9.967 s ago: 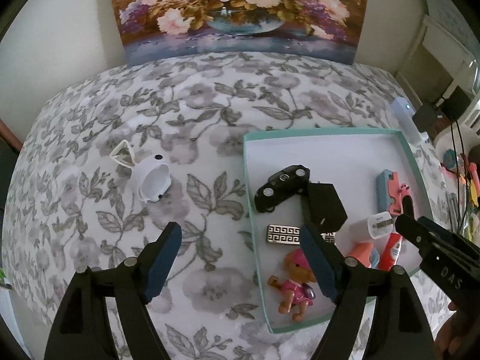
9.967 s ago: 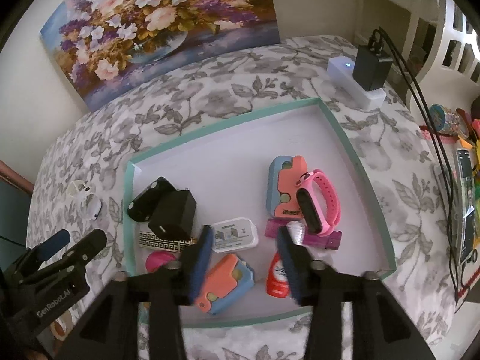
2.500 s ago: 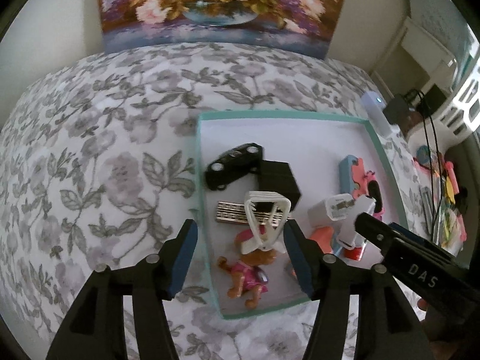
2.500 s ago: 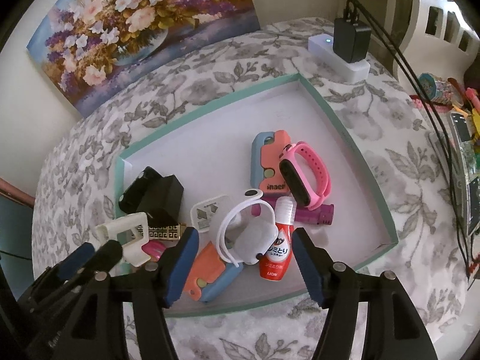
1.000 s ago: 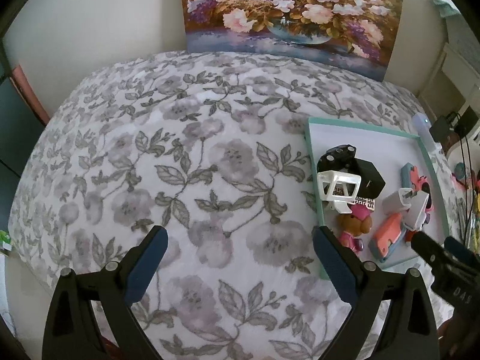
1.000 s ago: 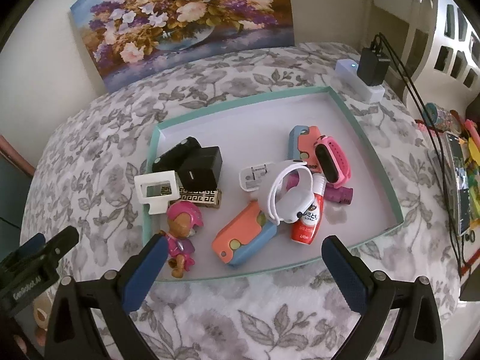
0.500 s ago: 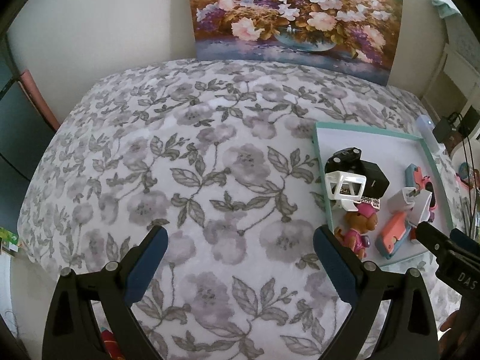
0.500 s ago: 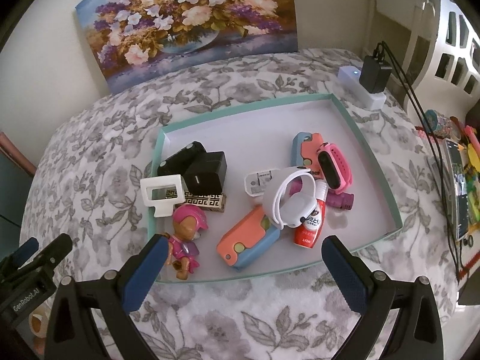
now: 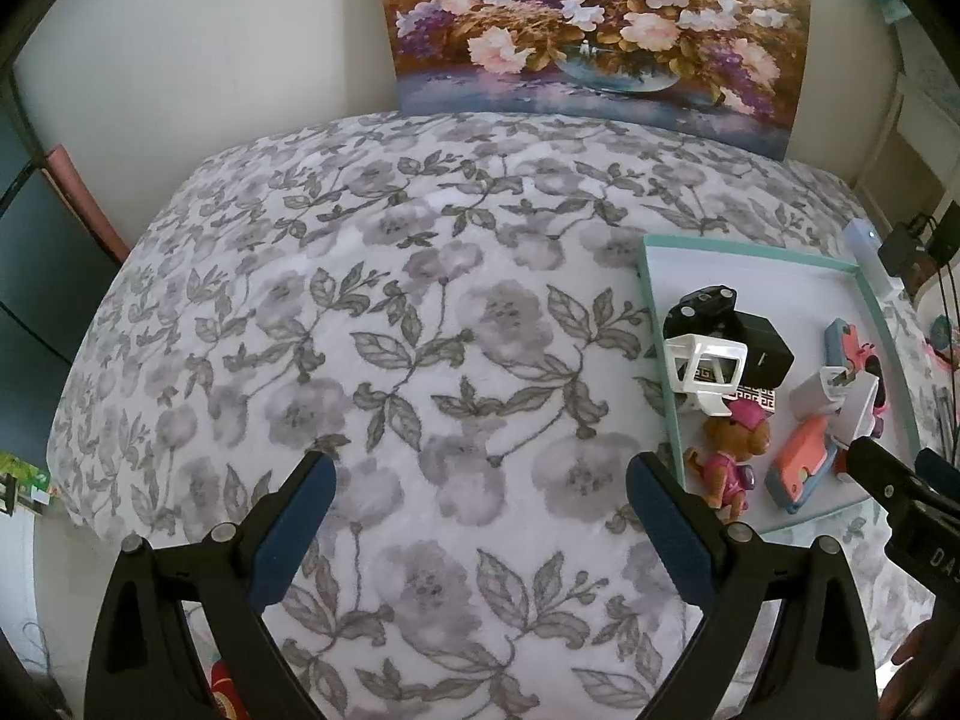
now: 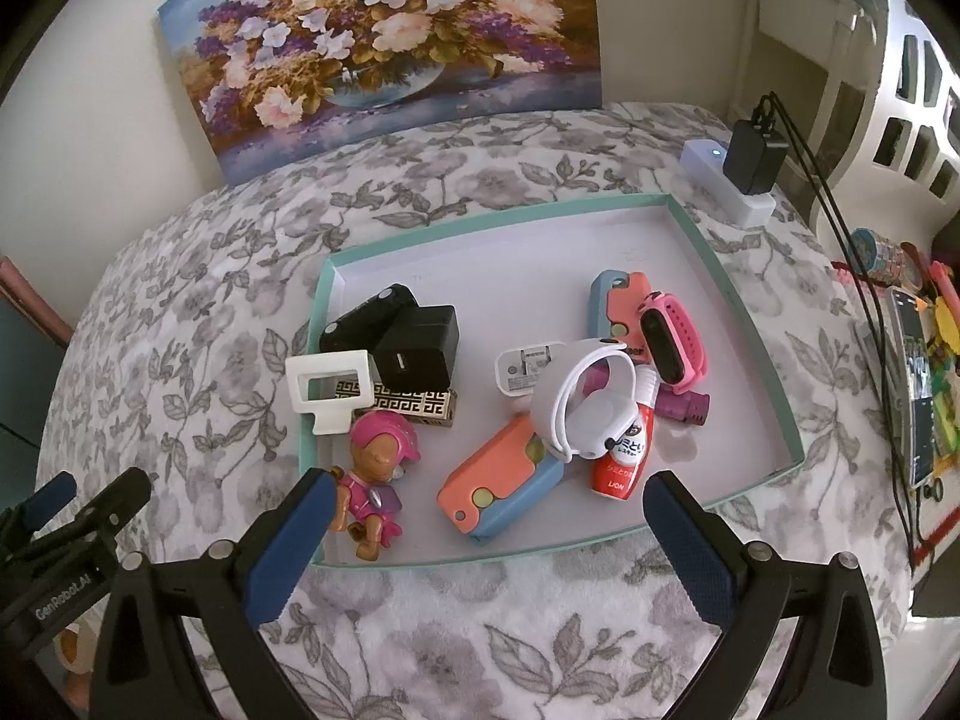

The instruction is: Organize rigid objects

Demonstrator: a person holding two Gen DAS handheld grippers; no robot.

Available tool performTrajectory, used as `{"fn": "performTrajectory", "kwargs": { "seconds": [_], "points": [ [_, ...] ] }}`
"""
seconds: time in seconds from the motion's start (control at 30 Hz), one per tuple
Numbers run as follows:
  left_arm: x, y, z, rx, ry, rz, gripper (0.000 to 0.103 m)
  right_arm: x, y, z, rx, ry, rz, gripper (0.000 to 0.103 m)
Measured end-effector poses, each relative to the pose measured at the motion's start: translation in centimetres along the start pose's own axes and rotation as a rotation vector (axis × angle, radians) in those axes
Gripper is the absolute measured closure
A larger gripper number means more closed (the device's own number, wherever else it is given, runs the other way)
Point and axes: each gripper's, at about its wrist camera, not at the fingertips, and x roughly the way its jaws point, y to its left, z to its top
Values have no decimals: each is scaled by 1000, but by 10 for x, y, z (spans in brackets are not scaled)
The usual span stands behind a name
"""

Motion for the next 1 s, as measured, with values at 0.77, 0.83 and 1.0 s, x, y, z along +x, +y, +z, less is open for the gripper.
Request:
{"fn": "performTrajectory", "kwargs": {
  "seconds": [0.77,0.83,1.0],
  "points": [
    [2,1,2,9,8,14,5,0,0,1,-6,-1,1,0],
    [3,2,1,8,10,14,5,0,1,1,-6,-1,0,0],
    [3,4,1,5,14,14,5,0,1,1,-6,-1,1,0]
  ]
}}
